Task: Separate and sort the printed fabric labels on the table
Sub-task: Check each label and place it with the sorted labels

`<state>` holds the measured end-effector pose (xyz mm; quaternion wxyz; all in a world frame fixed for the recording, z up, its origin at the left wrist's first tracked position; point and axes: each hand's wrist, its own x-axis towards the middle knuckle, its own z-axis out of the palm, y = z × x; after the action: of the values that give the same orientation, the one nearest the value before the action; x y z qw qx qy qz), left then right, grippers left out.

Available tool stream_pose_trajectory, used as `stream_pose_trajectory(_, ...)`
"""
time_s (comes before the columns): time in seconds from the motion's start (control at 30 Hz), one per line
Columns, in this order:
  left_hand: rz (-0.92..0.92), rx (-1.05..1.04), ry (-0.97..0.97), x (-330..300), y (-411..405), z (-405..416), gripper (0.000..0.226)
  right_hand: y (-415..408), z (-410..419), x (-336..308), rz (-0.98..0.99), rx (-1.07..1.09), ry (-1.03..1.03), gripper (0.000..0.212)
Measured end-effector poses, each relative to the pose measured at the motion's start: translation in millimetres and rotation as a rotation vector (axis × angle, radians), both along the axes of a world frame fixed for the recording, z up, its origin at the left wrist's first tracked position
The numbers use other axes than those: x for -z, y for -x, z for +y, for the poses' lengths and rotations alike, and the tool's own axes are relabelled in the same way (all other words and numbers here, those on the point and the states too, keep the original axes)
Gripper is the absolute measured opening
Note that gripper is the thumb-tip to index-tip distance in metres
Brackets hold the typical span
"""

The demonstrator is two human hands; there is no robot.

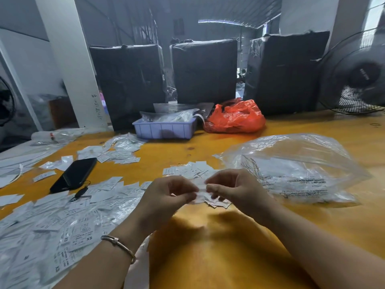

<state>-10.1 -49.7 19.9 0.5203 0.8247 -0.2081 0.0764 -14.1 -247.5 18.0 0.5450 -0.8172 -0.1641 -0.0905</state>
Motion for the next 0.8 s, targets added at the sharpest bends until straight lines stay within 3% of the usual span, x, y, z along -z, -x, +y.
stream_pose_trajectory(0.1, -0.046, -0.169, 0.014, 2, -3, 5, 0.014, -10, -7, 5, -0.201, 0.166, 0.454, 0.042)
stream_pose_trajectory(0.2, -0.069, -0.346, 0.058, 4, -10, 14, 0.011, -18, -7, 15, -0.136, 0.066, 0.703, 0.087)
stream_pose_trajectory(0.27, -0.080, -0.422, 0.096, 4, -14, 20, 0.011, -22, -4, 25, -0.086, 0.019, 0.802, 0.100)
stream_pose_trajectory(0.53, -0.066, -0.464, 0.089, 5, -16, 19, 0.012, -57, 14, 13, -0.066, 0.031, 1.149, 0.101)
stream_pose_trajectory(0.7, -0.069, -0.452, 0.121, 5, -17, 21, 0.011, -88, 33, 5, 0.060, -0.077, 1.078, 0.098)
stream_pose_trajectory(0.8, -0.062, -0.442, 0.126, 6, -18, 21, 0.011, -89, 37, 11, 0.034, -0.057, 1.071, 0.093)
